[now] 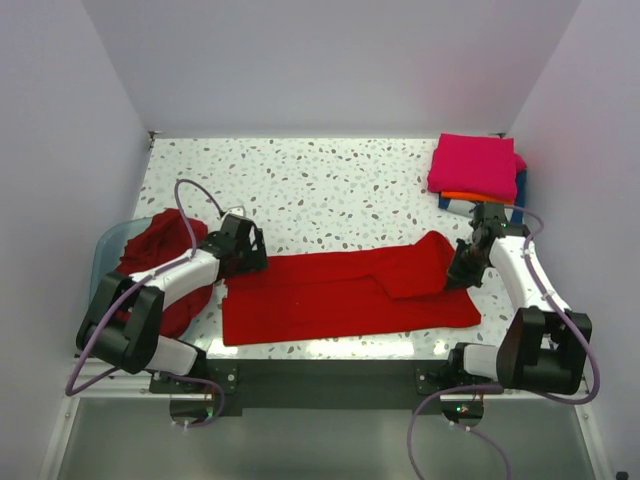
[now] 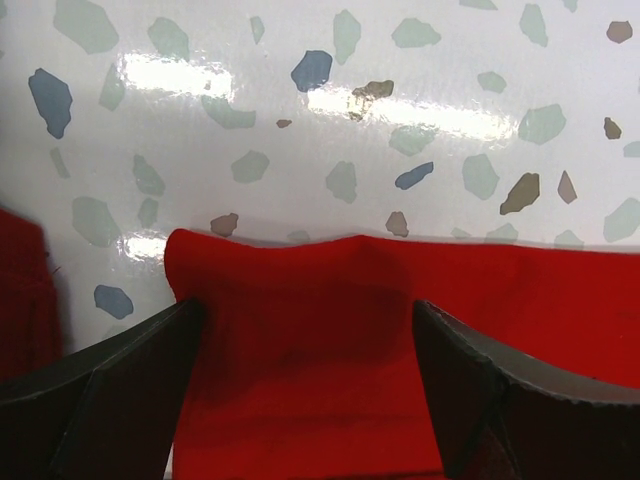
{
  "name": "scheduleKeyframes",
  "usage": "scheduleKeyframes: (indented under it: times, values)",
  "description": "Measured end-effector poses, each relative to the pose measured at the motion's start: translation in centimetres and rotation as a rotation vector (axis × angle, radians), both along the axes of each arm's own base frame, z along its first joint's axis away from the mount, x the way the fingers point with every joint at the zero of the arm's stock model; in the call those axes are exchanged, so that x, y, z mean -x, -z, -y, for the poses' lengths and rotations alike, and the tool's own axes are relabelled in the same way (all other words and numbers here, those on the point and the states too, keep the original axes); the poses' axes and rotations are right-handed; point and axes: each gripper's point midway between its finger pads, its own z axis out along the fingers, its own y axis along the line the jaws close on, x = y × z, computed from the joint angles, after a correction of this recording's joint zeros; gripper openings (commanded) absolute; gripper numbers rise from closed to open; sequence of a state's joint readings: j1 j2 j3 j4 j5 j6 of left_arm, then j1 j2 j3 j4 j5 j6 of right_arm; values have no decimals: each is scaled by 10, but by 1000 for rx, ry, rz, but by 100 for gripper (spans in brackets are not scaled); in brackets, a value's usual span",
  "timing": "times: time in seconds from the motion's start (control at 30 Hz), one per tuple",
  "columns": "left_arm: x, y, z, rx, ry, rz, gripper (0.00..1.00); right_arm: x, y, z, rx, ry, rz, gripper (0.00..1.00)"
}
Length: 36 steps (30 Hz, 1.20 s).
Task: Fold and stack the t-shirts
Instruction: Fold the tshirt
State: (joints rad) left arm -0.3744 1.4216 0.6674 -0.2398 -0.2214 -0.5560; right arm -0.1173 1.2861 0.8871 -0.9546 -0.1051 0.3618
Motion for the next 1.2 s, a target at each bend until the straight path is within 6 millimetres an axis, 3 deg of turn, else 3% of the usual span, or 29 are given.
scheduleKeyframes:
  times: [0.63, 1.2]
  values:
    - [-1, -3, 15, 69, 45, 5, 90, 34, -14, -17, -46, -46, -116, 0]
    - [-2, -4, 17, 78, 51, 7, 91, 52, -5, -28, -58, -75, -170, 0]
